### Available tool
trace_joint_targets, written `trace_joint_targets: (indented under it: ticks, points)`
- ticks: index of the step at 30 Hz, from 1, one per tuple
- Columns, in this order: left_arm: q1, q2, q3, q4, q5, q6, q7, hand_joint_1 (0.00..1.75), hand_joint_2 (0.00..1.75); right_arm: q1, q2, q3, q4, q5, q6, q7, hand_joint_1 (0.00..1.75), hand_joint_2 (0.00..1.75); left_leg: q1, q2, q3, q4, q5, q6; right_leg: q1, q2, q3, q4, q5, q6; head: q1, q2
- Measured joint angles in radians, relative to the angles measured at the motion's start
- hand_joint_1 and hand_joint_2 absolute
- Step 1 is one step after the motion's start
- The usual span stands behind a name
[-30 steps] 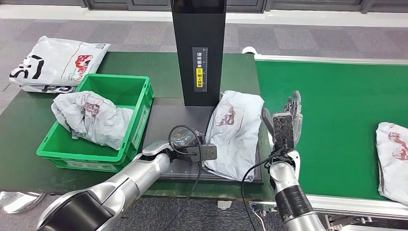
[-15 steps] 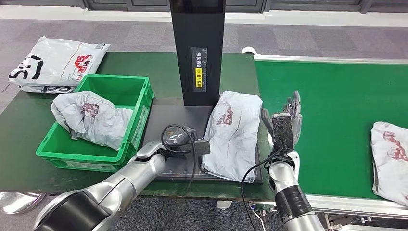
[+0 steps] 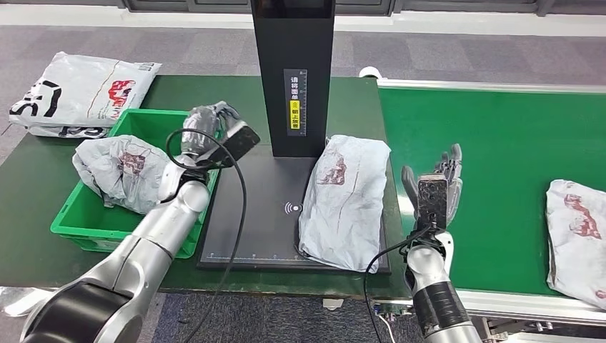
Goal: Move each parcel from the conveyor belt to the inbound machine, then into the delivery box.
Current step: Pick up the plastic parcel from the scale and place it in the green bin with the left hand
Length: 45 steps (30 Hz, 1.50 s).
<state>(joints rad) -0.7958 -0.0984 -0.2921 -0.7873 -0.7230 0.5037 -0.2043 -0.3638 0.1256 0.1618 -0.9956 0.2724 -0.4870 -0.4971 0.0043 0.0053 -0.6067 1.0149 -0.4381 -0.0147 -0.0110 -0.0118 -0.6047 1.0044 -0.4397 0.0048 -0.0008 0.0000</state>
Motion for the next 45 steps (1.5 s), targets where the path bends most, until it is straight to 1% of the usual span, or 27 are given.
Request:
trace_joint_targets:
  ticks: [1,2,4,5,6,7,9,10,11,12,14,18,20,24,28,32,36,41,43,45]
  points:
    - [0.0,0.006,0.016,-0.013,0.007,0.0,-0.007,1.75,1.75,0.002,0.0,0.0,0.0,-0.001,0.0,-0.002,0.0,1.75,0.0,0.0,0.0,0.0,0.0,0.0,0.0,0.0,0.0,0.0,0.0,0.0,0.0,0.0]
    - [0.0,0.012,0.031,-0.024,0.014,-0.001,-0.014,1.66,1.75,0.004,0.0,0.0,0.0,-0.002,0.0,-0.003,0.0,1.75,0.0,0.0,0.0,0.0,0.0,0.0,0.0,0.0,0.0,0.0,0.0,0.0,0.0,0.0]
    - [0.0,0.019,0.051,-0.038,0.028,-0.005,-0.028,0.79,1.75,0.006,0.0,0.0,0.0,-0.003,-0.001,-0.003,0.0,1.75,0.0,0.0,0.0,0.0,0.0,0.0,0.0,0.0,0.0,0.0,0.0,0.0,0.0,0.0]
    - [0.0,0.021,0.059,-0.042,0.05,-0.023,-0.04,0.35,1.75,0.007,-0.001,0.0,0.0,-0.003,-0.003,-0.003,0.0,1.75,0.0,0.0,0.0,0.0,0.0,0.0,0.0,0.0,0.0,0.0,0.0,0.0,0.0,0.0]
    - [0.001,0.021,0.067,-0.044,0.095,-0.067,-0.059,0.0,1.75,0.009,-0.001,0.0,0.0,-0.003,-0.005,-0.003,0.0,1.75,0.0,0.0,0.0,0.0,0.0,0.0,0.0,0.0,0.0,0.0,0.0,0.0,0.0,0.0]
    - [0.003,0.019,0.075,-0.044,0.163,-0.143,-0.085,0.0,1.75,0.01,-0.001,0.0,0.0,-0.003,-0.008,-0.003,0.0,1.75,0.0,0.0,0.0,0.0,0.0,0.0,0.0,0.0,0.0,0.0,0.0,0.0,0.0,0.0]
    - [0.014,0.01,0.085,-0.043,0.314,-0.336,-0.137,0.0,1.75,0.013,-0.001,0.0,0.0,-0.003,-0.01,-0.003,0.0,1.75,0.0,0.0,0.0,0.0,0.0,0.0,0.0,0.0,0.0,0.0,0.0,0.0,0.0,0.0]
    - [0.023,0.006,0.087,-0.042,0.367,-0.413,-0.154,0.0,1.75,0.014,-0.001,0.0,0.0,-0.003,-0.01,-0.003,0.0,1.75,0.0,-0.001,0.0,0.0,0.0,0.0,0.0,-0.001,0.0,0.0,0.0,0.0,0.0,0.0]
    - [0.033,0.0,0.087,-0.041,0.399,-0.459,-0.166,0.0,1.75,0.014,-0.002,0.0,0.0,-0.003,-0.01,-0.003,0.0,1.75,0.0,-0.001,-0.001,0.0,0.0,0.0,0.0,-0.001,0.0,0.0,0.0,0.0,0.0,0.0]
    - [0.042,-0.006,0.087,-0.041,0.419,-0.486,-0.172,0.0,1.75,0.014,-0.002,0.0,0.0,-0.003,-0.01,-0.003,0.0,1.75,0.0,-0.001,-0.001,0.0,0.0,0.0,0.0,-0.001,0.0,0.0,0.0,0.0,0.0,0.0]
    - [0.056,-0.016,0.087,-0.04,0.442,-0.519,-0.174,0.0,1.75,0.014,-0.002,0.0,0.0,-0.002,-0.012,-0.001,0.0,1.75,-0.001,0.0,-0.001,0.0,-0.001,0.001,-0.001,0.0,-0.001,0.0,0.0,0.0,0.0,0.0]
    - [0.082,-0.041,0.083,-0.037,0.475,-0.623,-0.181,0.0,1.75,0.017,-0.002,0.0,-0.001,0.005,-0.025,0.004,0.0,1.75,-0.001,0.001,-0.001,0.0,-0.002,0.0,-0.001,0.001,-0.002,-0.001,0.0,0.0,0.0,0.0]
    - [0.11,-0.059,0.069,-0.037,0.481,-0.641,-0.193,0.0,1.75,0.024,-0.002,0.0,-0.007,0.008,-0.031,0.011,0.0,1.75,-0.001,0.0,-0.001,0.0,-0.002,0.0,0.0,0.0,-0.002,-0.001,-0.001,0.0,0.0,0.0]
    - [0.164,-0.097,0.014,-0.036,0.486,-0.639,-0.212,0.0,1.75,0.043,-0.002,-0.003,-0.028,0.015,-0.039,0.029,0.0,1.75,-0.001,0.0,-0.002,0.0,-0.002,0.0,0.0,0.0,-0.002,-0.001,-0.001,0.0,0.0,0.0]
    - [0.186,-0.122,-0.049,-0.027,0.494,-0.646,-0.227,0.0,1.75,0.046,-0.002,-0.016,-0.041,0.028,-0.04,0.043,0.0,1.75,-0.001,0.0,-0.002,0.0,-0.003,0.001,-0.001,0.0,-0.002,-0.001,-0.001,0.001,0.0,0.0]
    - [0.19,-0.126,-0.118,0.0,0.486,-0.671,-0.262,0.0,1.75,0.052,-0.003,-0.029,-0.053,0.038,-0.031,0.051,0.0,1.75,-0.001,0.0,-0.002,0.0,-0.003,0.001,-0.001,0.0,-0.002,-0.001,-0.001,0.001,0.0,0.0]
    - [0.198,-0.124,-0.181,0.04,0.459,-0.672,-0.291,0.0,1.75,0.062,-0.003,-0.036,-0.061,0.045,-0.02,0.051,0.0,1.75,-0.001,0.0,-0.002,0.0,-0.003,0.001,0.0,0.001,-0.002,-0.001,-0.001,0.001,0.0,0.0]
    - [0.202,-0.122,-0.21,0.064,0.447,-0.67,-0.299,0.0,1.75,0.067,-0.003,-0.045,-0.065,0.047,-0.02,0.051,0.0,1.75,-0.001,0.0,-0.002,0.0,-0.003,0.001,0.0,0.0,-0.002,-0.001,-0.002,0.001,0.0,0.0]
    - [0.201,-0.121,-0.223,0.073,0.411,-0.652,-0.294,0.0,1.75,0.067,-0.003,-0.046,-0.066,0.049,-0.02,0.051,0.0,1.75,-0.001,0.0,-0.002,0.0,-0.003,0.001,-0.001,0.001,-0.002,-0.001,-0.002,0.001,0.0,0.0]
    - [0.197,-0.12,-0.253,0.094,0.337,-0.6,-0.272,0.0,1.75,0.067,-0.003,-0.047,-0.066,0.051,-0.018,0.051,0.0,1.75,-0.001,0.0,-0.002,0.0,-0.003,0.001,-0.001,0.001,-0.002,-0.001,-0.002,0.001,0.0,0.0]
